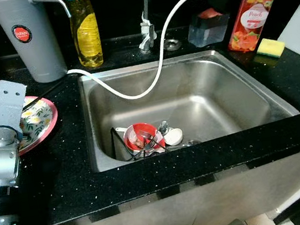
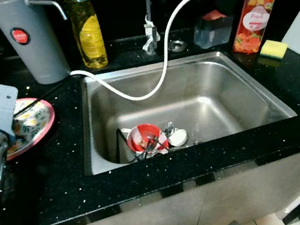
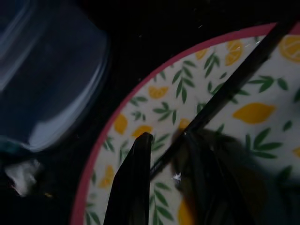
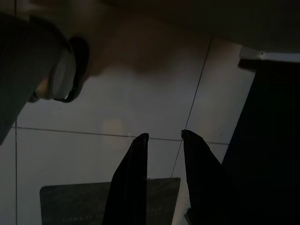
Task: Kitchen organization
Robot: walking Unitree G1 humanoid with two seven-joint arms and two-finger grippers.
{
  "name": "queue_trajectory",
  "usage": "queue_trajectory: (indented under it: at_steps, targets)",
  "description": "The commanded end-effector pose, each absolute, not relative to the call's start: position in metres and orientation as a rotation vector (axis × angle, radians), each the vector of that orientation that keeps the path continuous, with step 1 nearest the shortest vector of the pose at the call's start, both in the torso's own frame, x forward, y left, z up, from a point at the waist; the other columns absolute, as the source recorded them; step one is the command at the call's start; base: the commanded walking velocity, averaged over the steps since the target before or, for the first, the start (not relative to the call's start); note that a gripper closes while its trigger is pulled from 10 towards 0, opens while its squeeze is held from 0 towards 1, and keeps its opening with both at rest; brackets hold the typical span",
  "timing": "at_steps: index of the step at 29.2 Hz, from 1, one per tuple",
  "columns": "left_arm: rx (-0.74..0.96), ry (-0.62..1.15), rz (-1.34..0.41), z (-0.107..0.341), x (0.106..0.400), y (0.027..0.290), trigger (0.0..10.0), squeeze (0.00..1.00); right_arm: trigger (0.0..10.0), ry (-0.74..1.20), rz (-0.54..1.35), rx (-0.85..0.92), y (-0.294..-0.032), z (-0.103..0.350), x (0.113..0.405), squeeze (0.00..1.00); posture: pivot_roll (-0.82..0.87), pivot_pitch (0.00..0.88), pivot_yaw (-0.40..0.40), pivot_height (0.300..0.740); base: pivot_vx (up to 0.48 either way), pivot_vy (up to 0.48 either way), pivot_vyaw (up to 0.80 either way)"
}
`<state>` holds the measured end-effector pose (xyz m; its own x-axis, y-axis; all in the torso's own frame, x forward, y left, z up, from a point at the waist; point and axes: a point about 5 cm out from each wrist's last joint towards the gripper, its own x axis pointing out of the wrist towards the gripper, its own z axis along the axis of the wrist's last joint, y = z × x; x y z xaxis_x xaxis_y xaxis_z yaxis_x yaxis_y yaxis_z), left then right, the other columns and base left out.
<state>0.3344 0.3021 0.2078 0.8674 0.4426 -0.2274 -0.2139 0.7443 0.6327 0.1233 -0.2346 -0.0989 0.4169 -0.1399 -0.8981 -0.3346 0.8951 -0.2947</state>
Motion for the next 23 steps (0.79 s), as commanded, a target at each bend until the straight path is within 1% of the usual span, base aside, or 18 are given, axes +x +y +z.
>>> queue_trajectory:
  at_steps: [1,5,6,7,8,9,10,12,14,15,19,22,23]
  targets:
    - [0.715,0.418,0.339,0.204,0.337,0.306,10.0,0.0,10.0,1.148,0.12,-0.463,-0.236,-0.099,0.123,0.0,0.09,0.0,-0.033,0.74,0.0,0.0,0.0]
    - [0.718,0.413,0.317,0.205,0.339,0.304,10.0,0.0,10.0,1.147,0.122,-0.464,-0.236,-0.099,0.123,0.0,0.09,0.0,-0.033,0.74,0.0,0.0,0.0]
    - [0.706,0.398,0.301,0.208,0.341,0.301,10.0,0.16,10.0,1.148,0.119,-0.464,-0.236,-0.099,0.122,0.0,0.09,0.0,-0.033,0.74,0.0,0.0,0.0]
    - [0.683,0.385,0.274,0.212,0.343,0.297,10.0,0.43,10.0,1.152,0.117,-0.463,-0.236,-0.099,0.121,0.0,0.09,0.0,-0.025,0.74,0.0,0.0,0.0]
    - [0.672,0.377,0.249,0.214,0.344,0.294,10.0,0.4,10.0,1.155,0.115,-0.463,-0.236,-0.1,0.119,0.0,0.09,0.0,-0.024,0.74,0.0,0.0,0.0]
    - [0.665,0.373,0.228,0.216,0.345,0.291,10.0,0.24,10.0,1.158,0.115,-0.462,-0.236,-0.1,0.118,0.0,0.09,0.0,-0.024,0.74,0.0,0.0,0.0]
    - [0.647,0.367,0.204,0.219,0.347,0.288,10.0,0.0,10.0,1.161,0.117,-0.461,-0.235,-0.101,0.117,0.0,0.09,0.0,-0.023,0.74,0.0,0.0,0.0]
    - [0.647,0.367,0.204,0.219,0.347,0.288,10.0,0.0,10.0,1.161,0.117,-0.461,-0.235,-0.101,0.117,0.0,0.09,0.0,-0.023,0.74,0.0,0.0,0.0]
    - [0.646,0.371,0.147,0.222,0.351,0.284,10.0,0.0,10.0,1.16,0.115,-0.459,-0.234,-0.101,0.116,0.0,0.08,0.0,-0.022,0.74,0.0,0.0,0.0]
    - [0.646,0.371,0.147,0.222,0.351,0.284,10.0,0.0,10.0,1.16,0.115,-0.459,-0.234,-0.101,0.116,0.0,0.08,0.0,-0.022,0.74,0.0,0.0,0.0]
    - [0.746,0.416,0.066,0.223,0.359,0.286,10.0,0.0,10.0,1.154,0.115,-0.461,-0.235,-0.1,0.119,0.0,0.08,0.0,-0.02,0.74,0.0,0.0,0.0]
    - [0.777,0.429,0.068,0.224,0.36,0.288,10.0,0.0,10.0,1.154,0.111,-0.461,-0.236,-0.1,0.119,0.0,0.08,0.0,-0.02,0.74,0.0,0.0,0.0]
    - [0.812,0.446,0.067,0.224,0.361,0.292,10.0,0.0,10.0,1.154,0.108,-0.46,-0.236,-0.1,0.119,0.0,0.08,0.0,-0.017,0.74,0.0,0.0,0.0]
